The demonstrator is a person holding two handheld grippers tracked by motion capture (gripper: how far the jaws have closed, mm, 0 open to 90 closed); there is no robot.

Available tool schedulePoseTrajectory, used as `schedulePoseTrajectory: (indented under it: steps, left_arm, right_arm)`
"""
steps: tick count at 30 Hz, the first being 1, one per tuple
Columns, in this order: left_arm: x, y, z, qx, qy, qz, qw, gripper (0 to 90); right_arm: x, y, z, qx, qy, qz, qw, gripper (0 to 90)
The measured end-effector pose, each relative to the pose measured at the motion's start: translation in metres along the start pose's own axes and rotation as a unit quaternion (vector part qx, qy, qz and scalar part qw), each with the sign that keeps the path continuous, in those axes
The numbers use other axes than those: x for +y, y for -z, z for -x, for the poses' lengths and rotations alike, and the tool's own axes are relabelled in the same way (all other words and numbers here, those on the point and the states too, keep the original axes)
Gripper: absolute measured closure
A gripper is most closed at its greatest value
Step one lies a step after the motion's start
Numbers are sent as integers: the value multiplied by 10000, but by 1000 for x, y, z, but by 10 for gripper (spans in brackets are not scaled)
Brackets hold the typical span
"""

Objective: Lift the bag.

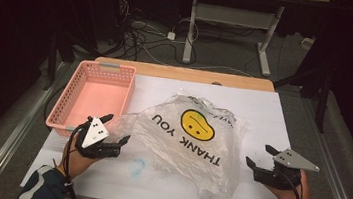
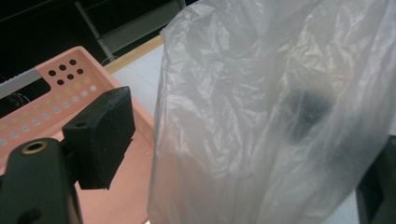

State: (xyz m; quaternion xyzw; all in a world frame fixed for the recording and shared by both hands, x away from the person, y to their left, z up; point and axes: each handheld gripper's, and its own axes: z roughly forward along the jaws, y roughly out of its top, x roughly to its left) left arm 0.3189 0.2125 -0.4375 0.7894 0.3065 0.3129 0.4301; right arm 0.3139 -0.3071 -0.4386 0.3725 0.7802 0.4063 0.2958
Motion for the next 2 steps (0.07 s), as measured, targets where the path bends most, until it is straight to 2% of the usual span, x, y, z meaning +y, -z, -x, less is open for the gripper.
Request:
schedulePoseTrajectory:
  steps: [2]
  left_arm:
    - [0,-1,0,-7,-6,-9,10000,169]
  right_arm:
    - [0,0,0,8,3,4,10000,227]
